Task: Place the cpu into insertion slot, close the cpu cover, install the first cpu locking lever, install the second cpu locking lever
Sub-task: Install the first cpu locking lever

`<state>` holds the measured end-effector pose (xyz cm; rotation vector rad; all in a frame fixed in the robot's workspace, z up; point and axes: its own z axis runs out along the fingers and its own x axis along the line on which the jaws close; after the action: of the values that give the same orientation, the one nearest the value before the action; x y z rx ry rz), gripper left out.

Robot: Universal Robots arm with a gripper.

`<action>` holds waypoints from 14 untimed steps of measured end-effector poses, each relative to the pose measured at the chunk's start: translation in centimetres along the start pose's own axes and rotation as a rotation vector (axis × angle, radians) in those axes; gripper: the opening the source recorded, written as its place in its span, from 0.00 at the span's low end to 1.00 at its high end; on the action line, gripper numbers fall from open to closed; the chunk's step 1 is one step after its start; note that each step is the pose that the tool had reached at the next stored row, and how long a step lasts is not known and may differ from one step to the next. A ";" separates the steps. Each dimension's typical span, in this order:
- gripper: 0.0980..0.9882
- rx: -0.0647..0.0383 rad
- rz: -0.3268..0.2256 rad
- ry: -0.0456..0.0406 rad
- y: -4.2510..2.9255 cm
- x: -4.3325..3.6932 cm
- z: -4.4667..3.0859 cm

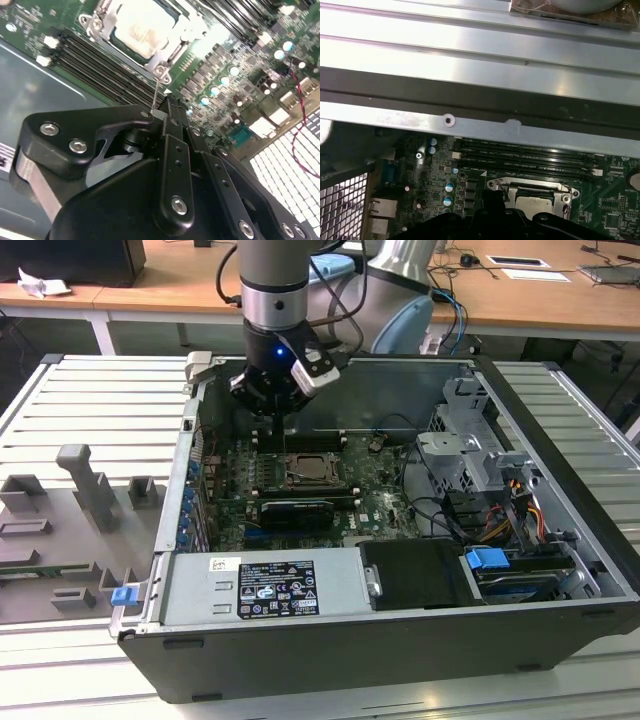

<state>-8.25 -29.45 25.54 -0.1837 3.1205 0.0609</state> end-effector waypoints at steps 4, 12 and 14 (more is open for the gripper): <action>0.01 0.000 0.000 0.0000 -0.16 -1.33 0.04; 0.01 -0.011 0.012 -0.0017 -0.27 -2.16 0.17; 0.01 -0.025 0.017 -0.0036 -0.30 -2.36 0.31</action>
<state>-5.87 -29.46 25.26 -0.1579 3.1192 0.0998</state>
